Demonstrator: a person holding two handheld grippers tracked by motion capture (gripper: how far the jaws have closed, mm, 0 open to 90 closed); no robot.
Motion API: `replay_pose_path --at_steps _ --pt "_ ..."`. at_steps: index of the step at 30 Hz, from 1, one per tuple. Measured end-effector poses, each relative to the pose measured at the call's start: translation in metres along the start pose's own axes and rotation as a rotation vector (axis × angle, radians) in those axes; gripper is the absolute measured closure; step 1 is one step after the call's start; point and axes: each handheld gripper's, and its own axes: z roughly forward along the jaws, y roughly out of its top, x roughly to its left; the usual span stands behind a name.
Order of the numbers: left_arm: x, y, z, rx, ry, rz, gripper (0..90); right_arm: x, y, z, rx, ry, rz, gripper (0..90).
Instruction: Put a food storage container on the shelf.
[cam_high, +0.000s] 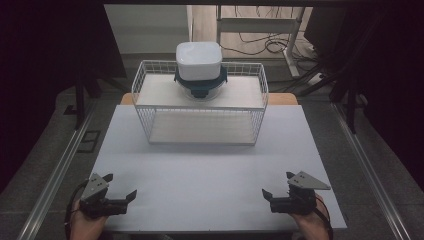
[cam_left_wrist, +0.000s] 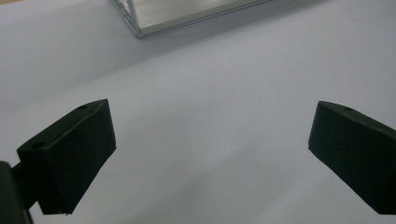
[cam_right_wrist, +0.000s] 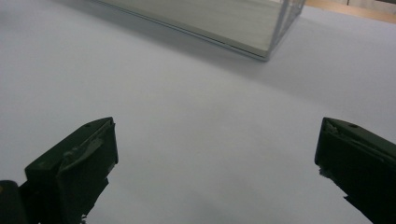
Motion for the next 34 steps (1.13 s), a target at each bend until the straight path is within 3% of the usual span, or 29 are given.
replay_pose_path --at_steps 8,18,26,34 --pt "0.011 -0.010 -0.007 -0.003 0.051 -0.008 0.7 -0.011 -0.014 -0.009 0.024 -0.046 0.023 0.0" --pt "0.021 -0.019 -0.008 0.025 0.083 -0.017 0.7 -0.022 -0.032 -0.014 0.069 -0.077 0.041 0.0" --pt "0.032 -0.028 -0.003 0.077 0.069 -0.082 0.7 -0.026 -0.041 -0.012 0.113 -0.069 0.052 0.0" --pt "0.030 -0.027 -0.001 0.097 0.070 -0.062 1.0 -0.028 -0.041 -0.010 0.125 -0.059 0.063 0.0"
